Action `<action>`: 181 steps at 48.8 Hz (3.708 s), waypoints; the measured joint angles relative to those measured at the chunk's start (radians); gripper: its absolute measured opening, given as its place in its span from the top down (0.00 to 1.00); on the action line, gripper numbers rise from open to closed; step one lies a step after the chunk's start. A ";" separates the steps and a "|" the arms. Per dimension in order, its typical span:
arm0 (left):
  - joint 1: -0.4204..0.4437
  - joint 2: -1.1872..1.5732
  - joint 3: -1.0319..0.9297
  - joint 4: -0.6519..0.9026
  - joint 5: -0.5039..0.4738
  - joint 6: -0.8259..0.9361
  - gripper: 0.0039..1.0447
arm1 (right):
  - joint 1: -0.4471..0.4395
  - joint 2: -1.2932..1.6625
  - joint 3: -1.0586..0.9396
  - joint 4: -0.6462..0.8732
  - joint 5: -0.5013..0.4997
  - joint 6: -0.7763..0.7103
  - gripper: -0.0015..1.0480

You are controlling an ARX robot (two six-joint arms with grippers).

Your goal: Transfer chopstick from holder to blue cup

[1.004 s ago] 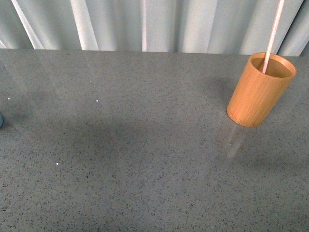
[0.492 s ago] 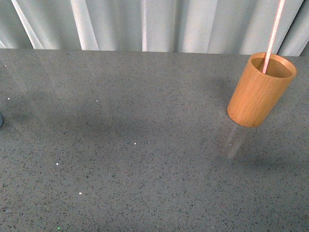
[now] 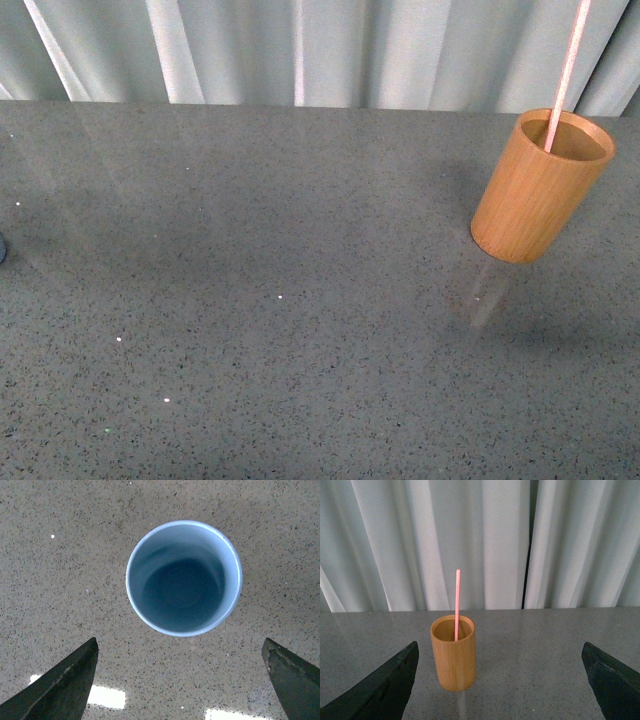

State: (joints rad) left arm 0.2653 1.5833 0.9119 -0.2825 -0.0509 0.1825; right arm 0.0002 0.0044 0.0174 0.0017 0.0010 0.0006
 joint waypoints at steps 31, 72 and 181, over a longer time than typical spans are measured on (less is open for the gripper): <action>0.018 0.160 0.121 0.048 -0.046 0.000 0.06 | 0.000 0.000 0.000 0.000 0.000 0.000 0.10; -0.017 0.272 0.126 0.098 -0.098 -0.005 0.06 | 0.000 0.000 0.000 0.000 0.000 0.000 0.10; -0.763 0.360 0.320 -0.140 -0.109 -0.190 0.97 | 0.000 0.000 0.000 0.000 0.000 0.000 0.10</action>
State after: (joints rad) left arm -0.4976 1.9434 1.2316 -0.4221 -0.1604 -0.0074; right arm 0.0002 0.0044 0.0174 0.0017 0.0006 0.0006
